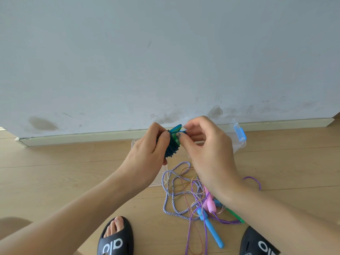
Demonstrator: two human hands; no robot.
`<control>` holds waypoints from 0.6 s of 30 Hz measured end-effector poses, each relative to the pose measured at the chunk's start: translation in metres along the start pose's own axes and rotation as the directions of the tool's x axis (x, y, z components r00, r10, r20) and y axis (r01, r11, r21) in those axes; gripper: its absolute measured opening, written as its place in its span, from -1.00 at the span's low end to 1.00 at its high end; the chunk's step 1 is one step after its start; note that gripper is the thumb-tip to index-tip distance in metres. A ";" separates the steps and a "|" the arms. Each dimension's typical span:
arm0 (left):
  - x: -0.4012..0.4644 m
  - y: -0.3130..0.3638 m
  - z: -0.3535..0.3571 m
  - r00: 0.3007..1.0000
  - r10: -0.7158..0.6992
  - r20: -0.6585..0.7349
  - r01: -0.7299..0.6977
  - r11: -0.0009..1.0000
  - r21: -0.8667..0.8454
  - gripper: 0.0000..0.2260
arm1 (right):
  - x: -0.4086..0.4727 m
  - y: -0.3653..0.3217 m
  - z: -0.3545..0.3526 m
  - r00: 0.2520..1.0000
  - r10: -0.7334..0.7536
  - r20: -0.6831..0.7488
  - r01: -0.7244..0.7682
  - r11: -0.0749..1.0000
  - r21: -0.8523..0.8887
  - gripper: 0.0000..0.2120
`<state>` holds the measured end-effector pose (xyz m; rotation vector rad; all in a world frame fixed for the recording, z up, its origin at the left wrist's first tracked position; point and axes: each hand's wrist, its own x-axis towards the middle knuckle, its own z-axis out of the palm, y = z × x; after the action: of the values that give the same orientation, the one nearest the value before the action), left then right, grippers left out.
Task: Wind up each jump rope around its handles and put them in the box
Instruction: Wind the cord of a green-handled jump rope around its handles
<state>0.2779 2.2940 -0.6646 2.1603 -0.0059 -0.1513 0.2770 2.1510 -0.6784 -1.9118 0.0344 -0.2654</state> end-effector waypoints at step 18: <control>-0.001 0.012 -0.002 0.999 -0.047 0.003 0.047 0.991 -0.122 -0.80 | 0.025 -0.006 -0.018 0.955 0.173 0.242 -0.250 0.907 0.338 -0.93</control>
<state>0.2779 2.2891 -0.6530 2.0393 0.0530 -0.1743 0.2973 2.1326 -0.6628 -1.5376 0.0504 0.0756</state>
